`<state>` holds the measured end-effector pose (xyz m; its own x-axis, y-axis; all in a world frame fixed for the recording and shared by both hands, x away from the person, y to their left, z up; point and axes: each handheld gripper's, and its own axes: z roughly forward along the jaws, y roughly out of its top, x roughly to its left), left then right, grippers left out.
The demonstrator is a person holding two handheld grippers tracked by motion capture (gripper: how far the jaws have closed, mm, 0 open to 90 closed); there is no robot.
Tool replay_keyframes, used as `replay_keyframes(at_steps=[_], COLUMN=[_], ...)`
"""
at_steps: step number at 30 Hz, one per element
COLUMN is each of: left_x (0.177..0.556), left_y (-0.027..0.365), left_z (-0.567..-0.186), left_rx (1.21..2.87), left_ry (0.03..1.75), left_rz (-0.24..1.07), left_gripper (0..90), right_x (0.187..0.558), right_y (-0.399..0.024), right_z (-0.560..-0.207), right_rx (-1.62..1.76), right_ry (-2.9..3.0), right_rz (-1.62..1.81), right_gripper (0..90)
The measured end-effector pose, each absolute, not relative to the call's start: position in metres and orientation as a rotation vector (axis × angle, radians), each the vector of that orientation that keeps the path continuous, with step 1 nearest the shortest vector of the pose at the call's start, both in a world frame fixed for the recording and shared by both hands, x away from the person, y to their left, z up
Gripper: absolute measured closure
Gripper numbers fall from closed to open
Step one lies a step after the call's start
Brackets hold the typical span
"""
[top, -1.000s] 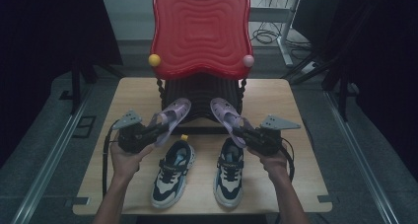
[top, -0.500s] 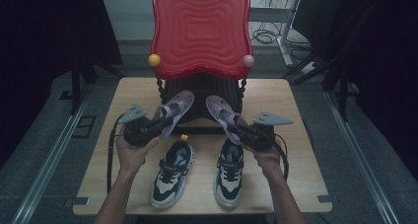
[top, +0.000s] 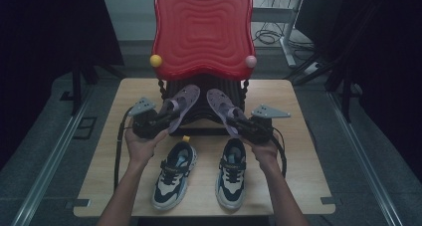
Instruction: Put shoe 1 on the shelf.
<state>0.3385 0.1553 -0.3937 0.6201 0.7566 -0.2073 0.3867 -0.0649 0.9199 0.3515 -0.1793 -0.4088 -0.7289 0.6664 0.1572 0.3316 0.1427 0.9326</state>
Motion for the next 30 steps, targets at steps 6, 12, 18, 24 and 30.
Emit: replay_keyframes(at_steps=[6,12,18,24,30], left_x=[0.342,0.347,0.35,0.357,0.358], left_y=[0.152,0.149,0.146,0.142,0.141], left_z=[-0.392,-0.393,-0.392,-0.393,-0.393], left_rx=[1.68,1.672,1.674,1.669,1.66], left_ry=[0.945,0.948,0.946,0.951,0.944], left_rz=[0.404,0.402,0.404,0.422,0.447], left_gripper=[86.7,86.8,86.9,86.9,86.9], right_x=[0.357,0.359,0.362,0.368,0.373], right_y=[-0.173,-0.171,-0.17,-0.167,-0.162], right_z=[-0.406,-0.403,-0.4,-0.401,-0.4], right_rx=[0.963,0.954,0.954,0.974,0.977], right_ry=[2.109,2.086,2.067,2.044,2.041], right_rz=[1.618,1.641,1.604,1.589,1.567], right_gripper=[86.0,86.0,86.0,86.0,86.0])
